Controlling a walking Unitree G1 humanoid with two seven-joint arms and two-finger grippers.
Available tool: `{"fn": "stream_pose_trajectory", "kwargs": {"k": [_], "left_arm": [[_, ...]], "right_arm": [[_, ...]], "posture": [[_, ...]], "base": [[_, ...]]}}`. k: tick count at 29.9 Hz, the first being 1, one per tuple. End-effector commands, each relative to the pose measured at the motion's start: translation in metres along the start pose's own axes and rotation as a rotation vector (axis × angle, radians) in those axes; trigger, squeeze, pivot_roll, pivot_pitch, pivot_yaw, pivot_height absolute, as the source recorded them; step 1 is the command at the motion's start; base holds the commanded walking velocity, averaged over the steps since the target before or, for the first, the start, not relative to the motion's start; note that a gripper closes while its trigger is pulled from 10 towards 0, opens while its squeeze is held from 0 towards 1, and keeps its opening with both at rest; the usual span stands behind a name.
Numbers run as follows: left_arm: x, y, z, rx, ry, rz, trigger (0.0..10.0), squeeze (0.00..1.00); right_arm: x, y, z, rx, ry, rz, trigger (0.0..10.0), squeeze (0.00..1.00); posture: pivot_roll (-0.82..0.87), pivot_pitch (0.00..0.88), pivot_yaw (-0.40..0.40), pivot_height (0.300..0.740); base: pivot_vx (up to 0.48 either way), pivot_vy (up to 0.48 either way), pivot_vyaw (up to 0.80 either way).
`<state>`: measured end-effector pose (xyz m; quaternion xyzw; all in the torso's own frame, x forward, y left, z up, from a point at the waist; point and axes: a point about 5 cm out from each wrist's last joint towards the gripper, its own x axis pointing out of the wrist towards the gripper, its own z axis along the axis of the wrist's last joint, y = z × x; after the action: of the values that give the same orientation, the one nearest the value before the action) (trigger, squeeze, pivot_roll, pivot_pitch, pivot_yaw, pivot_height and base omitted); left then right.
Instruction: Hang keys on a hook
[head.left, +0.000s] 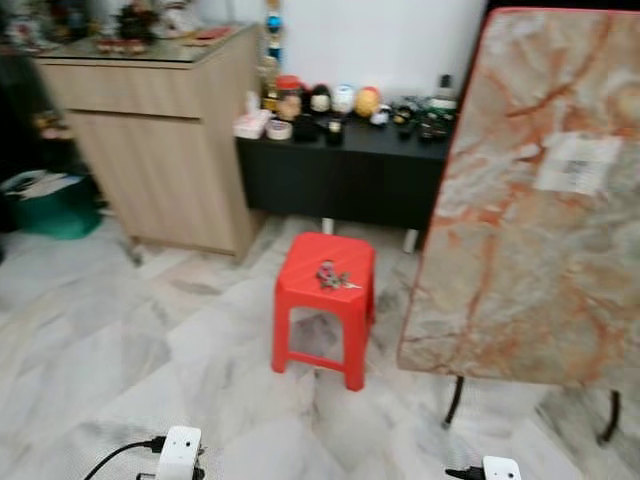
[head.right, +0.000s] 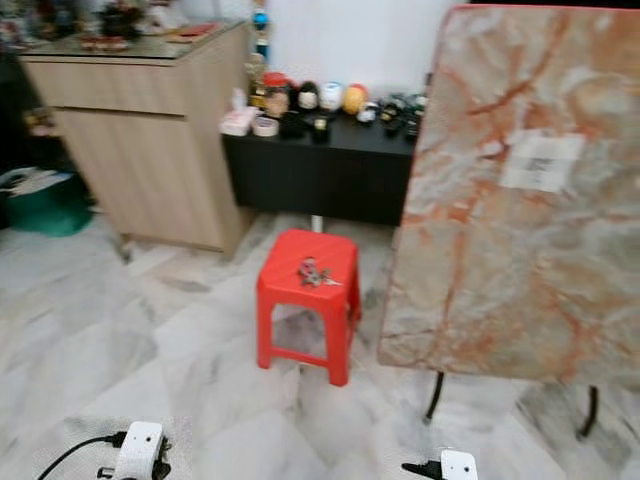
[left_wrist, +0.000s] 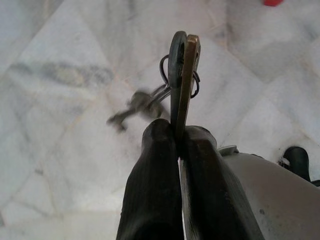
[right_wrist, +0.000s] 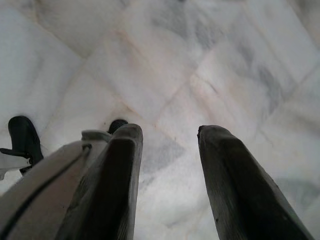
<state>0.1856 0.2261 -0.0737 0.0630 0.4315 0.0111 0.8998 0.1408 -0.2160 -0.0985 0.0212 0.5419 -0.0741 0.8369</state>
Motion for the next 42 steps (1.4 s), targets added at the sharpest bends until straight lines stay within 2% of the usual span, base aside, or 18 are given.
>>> {"fn": "stream_pose_trajectory", "kwargs": {"k": [1,15,21,24,26,30,36,42], "left_arm": [[-0.001,0.000,-0.006,-0.005,0.020,0.005,10.0,0.00],[0.001,0.004,0.004,0.008,-0.017,0.023,10.0,0.00],[0.004,0.010,0.028,0.015,-0.095,0.039,10.0,0.00],[0.006,0.011,0.049,0.051,-0.169,0.038,10.0,0.00],[0.005,0.009,0.089,0.108,-0.325,0.021,10.0,0.00],[-0.001,0.005,0.125,0.181,-0.476,0.006,10.0,0.00],[-0.022,-0.012,0.157,0.276,-0.674,-0.030,10.0,0.00],[-0.043,-0.034,0.178,0.293,-0.798,-0.101,10.0,0.00]], "right_arm": [[0.000,0.000,-0.003,-0.002,0.009,-0.001,10.0,0.00],[0.000,0.002,0.000,0.002,0.004,-0.001,10.0,0.00],[0.000,0.002,0.001,-0.001,0.001,0.000,10.0,0.00],[0.000,0.003,0.002,-0.008,0.000,0.003,10.0,0.00],[0.000,0.003,0.003,-0.025,0.000,0.004,10.0,0.00],[0.001,0.004,0.005,-0.051,0.000,0.010,10.0,0.00],[0.001,0.005,0.007,-0.056,-0.010,0.018,10.0,0.00],[0.001,0.004,0.007,-0.064,-0.008,0.018,10.0,0.00]], "posture": [[0.03,0.000,-0.009,0.724],[0.04,0.000,-0.009,0.724],[0.05,0.000,-0.017,0.724],[0.06,0.000,-0.024,0.724],[0.08,0.000,-0.040,0.724],[0.09,0.000,-0.048,0.724],[0.10,0.000,-0.060,0.724],[0.11,0.000,-0.074,0.724]], "base": [[0.000,-0.386,-0.77],[0.000,-0.193,-0.77],[0.000,0.000,-0.76],[0.000,0.000,-0.76],[0.000,0.000,0.00],[0.000,0.000,0.00],[0.000,0.000,0.00],[0.000,0.000,0.00]]}}
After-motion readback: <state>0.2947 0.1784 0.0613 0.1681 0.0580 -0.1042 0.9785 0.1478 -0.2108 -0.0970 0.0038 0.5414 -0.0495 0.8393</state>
